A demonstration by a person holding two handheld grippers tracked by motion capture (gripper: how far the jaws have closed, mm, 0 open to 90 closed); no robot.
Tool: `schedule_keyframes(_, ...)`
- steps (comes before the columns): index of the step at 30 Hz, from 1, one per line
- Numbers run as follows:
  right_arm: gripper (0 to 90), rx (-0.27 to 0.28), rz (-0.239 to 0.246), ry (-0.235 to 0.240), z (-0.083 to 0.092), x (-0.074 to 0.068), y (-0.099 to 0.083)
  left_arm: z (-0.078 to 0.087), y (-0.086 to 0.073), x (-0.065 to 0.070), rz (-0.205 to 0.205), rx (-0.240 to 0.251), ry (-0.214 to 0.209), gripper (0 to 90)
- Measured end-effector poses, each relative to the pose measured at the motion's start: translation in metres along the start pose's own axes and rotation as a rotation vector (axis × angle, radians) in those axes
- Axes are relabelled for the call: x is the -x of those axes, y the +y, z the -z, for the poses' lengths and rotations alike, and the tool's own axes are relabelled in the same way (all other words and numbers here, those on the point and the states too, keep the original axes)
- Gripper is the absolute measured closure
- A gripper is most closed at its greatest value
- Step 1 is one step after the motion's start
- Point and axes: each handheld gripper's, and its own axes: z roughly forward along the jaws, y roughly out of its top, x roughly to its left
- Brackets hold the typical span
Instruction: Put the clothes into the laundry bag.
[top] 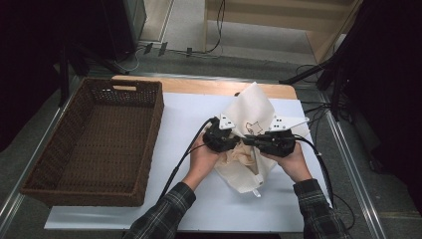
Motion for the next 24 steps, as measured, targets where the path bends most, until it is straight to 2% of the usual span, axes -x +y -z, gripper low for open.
schedule_keyframes(6,86.2,0.002,0.003,0.003,0.001,0.000,-0.001,0.015,-0.004,0.005,0.000,-0.010,-0.050,46.1)
schedule_keyframes(12,85.6,-0.001,-0.001,0.008,0.000,-0.001,-0.001,0.035,-0.011,0.008,0.005,-0.022,-0.070,35.4)
schedule_keyframes(19,85.6,0.000,-0.001,0.004,0.001,0.000,-0.001,0.067,-0.021,0.006,0.000,-0.026,-0.039,28.9)
schedule_keyframes(24,85.6,-0.002,-0.002,0.003,0.001,-0.001,-0.001,0.086,-0.037,0.001,0.016,-0.040,-0.024,27.5)
